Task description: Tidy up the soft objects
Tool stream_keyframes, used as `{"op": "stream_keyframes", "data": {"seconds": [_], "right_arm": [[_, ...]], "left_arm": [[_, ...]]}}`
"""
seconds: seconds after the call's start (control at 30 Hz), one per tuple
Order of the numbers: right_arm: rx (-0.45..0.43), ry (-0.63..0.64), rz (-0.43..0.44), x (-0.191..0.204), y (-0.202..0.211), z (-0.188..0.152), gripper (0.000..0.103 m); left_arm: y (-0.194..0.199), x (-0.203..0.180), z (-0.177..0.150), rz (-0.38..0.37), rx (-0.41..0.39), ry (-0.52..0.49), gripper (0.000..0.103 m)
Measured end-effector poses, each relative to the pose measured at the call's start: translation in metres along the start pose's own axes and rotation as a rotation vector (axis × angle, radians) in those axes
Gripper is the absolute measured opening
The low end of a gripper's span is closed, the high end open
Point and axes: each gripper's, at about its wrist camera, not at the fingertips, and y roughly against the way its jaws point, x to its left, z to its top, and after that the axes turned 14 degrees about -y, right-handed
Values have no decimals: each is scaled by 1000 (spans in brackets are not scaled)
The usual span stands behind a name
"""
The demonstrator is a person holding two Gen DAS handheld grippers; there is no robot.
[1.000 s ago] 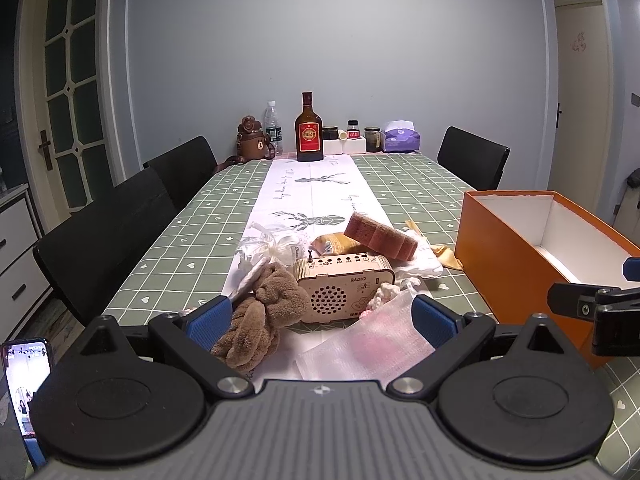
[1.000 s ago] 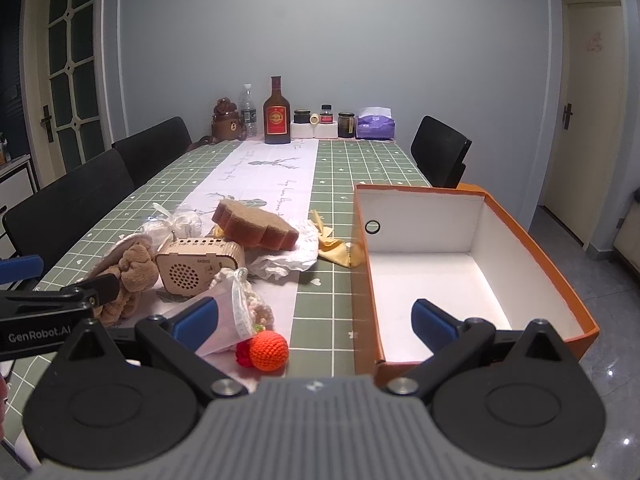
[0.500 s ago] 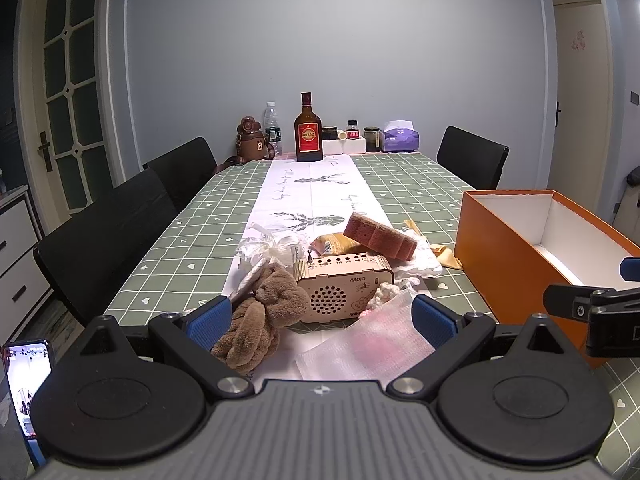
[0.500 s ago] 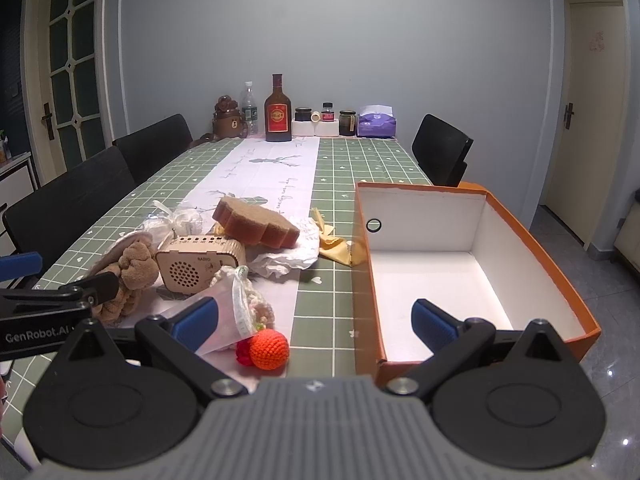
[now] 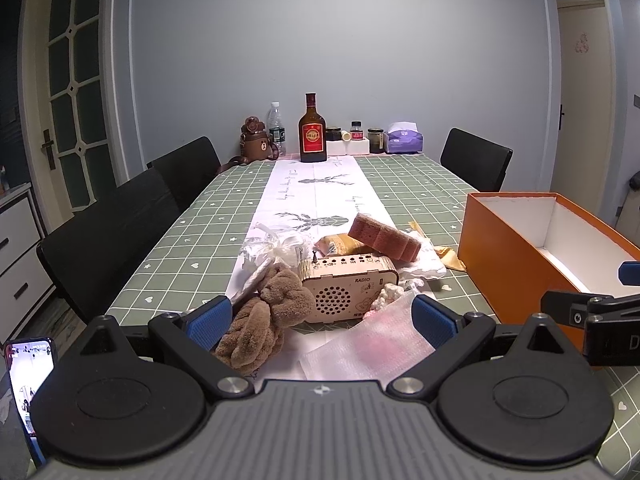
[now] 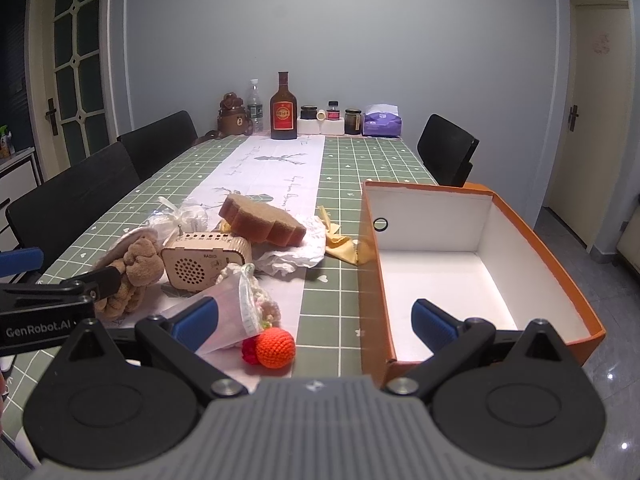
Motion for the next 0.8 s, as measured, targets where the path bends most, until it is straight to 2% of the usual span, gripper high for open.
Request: {"op": "stream_keyframes", "data": {"seconds": [0.8], "right_arm": [[3, 2, 0, 3, 0, -3, 101]], "left_arm": [[-2, 1, -3, -2, 5, 9, 103]]}}
